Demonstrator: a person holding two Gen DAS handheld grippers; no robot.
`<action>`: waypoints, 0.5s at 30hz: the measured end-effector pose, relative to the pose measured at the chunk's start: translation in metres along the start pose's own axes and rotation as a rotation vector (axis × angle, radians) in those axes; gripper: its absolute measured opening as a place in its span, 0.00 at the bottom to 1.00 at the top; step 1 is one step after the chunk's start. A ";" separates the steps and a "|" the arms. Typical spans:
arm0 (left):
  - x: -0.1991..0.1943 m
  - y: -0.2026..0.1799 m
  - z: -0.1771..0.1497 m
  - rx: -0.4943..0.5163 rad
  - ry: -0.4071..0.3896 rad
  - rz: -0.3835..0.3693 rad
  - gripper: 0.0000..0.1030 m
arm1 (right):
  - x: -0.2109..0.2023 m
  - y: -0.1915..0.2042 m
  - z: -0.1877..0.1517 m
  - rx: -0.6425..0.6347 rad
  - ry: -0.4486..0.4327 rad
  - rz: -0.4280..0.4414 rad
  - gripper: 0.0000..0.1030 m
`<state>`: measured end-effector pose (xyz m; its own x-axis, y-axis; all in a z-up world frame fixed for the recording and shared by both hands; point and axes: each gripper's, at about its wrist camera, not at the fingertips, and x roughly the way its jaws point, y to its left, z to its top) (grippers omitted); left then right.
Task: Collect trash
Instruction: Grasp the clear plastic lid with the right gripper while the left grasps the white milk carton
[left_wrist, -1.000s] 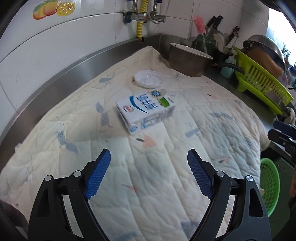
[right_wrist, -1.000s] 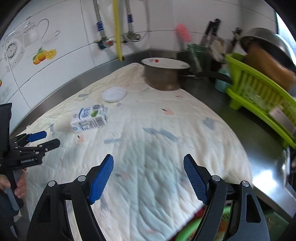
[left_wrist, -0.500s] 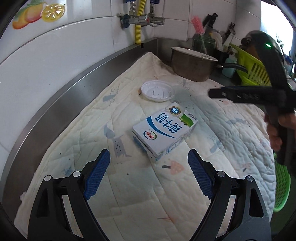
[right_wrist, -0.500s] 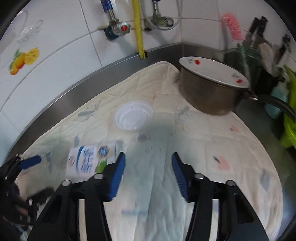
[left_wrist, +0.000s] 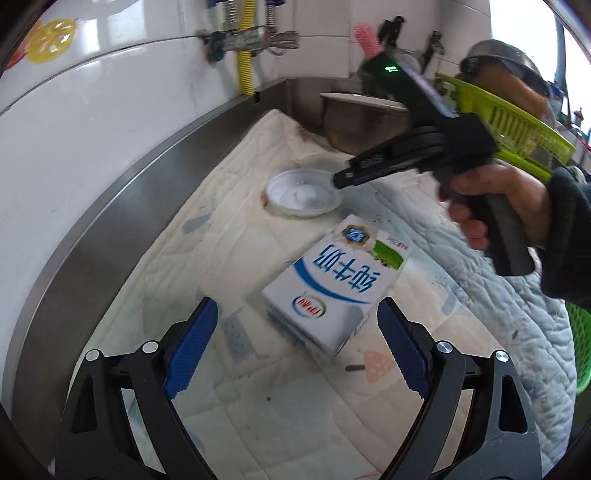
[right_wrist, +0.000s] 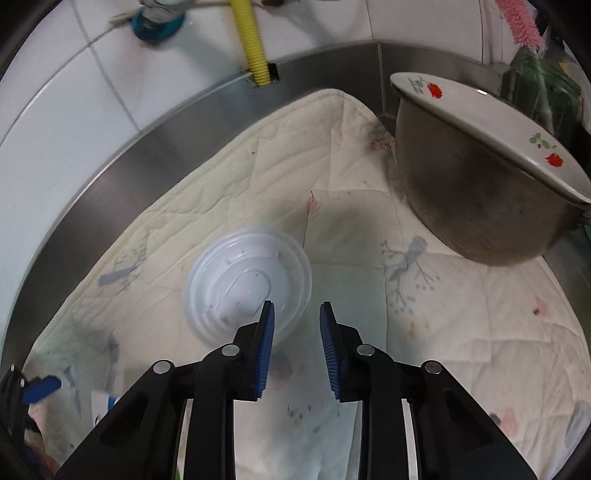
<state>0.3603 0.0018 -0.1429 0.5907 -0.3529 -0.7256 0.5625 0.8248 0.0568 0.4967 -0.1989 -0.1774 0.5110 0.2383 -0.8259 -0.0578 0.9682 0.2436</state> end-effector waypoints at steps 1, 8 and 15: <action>0.002 0.000 0.001 0.007 -0.002 0.006 0.85 | 0.003 -0.001 0.002 0.005 0.005 -0.002 0.23; 0.014 0.002 0.011 0.041 -0.008 -0.046 0.91 | 0.022 -0.007 0.010 0.050 0.037 0.016 0.16; 0.031 -0.010 0.016 0.126 0.003 -0.079 0.93 | 0.026 -0.003 0.017 0.033 0.043 0.015 0.10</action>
<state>0.3820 -0.0239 -0.1551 0.5398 -0.4134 -0.7333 0.6758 0.7322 0.0847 0.5245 -0.1974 -0.1908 0.4734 0.2565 -0.8427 -0.0367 0.9616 0.2721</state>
